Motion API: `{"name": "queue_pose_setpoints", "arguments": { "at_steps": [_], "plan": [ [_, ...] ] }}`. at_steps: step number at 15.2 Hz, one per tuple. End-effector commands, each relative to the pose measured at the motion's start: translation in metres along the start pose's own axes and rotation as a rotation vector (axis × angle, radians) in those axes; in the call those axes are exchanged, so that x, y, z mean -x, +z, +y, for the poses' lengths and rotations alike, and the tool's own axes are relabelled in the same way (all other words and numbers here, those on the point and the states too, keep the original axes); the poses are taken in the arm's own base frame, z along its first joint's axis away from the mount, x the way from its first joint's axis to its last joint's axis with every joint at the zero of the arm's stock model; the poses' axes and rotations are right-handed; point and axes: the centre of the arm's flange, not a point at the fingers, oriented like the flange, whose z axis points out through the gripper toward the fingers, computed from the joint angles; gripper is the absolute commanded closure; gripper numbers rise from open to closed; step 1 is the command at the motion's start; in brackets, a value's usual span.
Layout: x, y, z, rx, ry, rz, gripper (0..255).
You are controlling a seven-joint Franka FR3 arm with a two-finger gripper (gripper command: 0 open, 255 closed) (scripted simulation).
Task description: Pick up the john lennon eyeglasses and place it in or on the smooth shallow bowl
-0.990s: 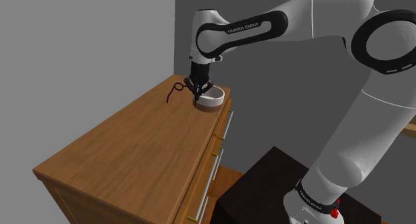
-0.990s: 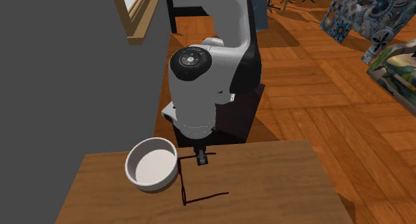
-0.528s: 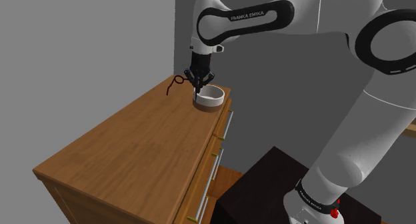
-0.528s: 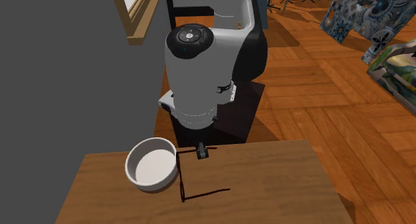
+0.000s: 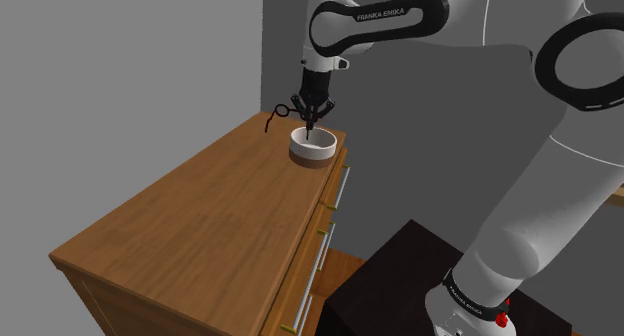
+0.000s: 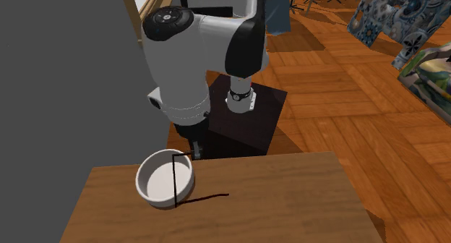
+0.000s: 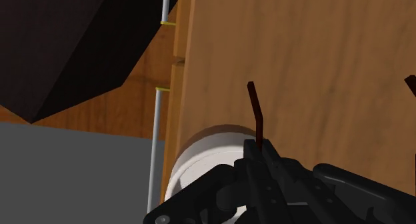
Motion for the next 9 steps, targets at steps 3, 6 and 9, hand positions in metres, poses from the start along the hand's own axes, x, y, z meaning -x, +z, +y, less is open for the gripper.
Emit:
{"name": "queue_pose_setpoints", "arguments": {
  "at_steps": [3,6,9],
  "plan": [
    [-0.045,0.001,0.027,0.000,-0.001,0.000,255],
    [-0.079,0.000,0.047,0.000,-0.001,0.000,255],
    [-0.112,-0.001,0.068,0.000,-0.001,0.000,255]
  ]
}}
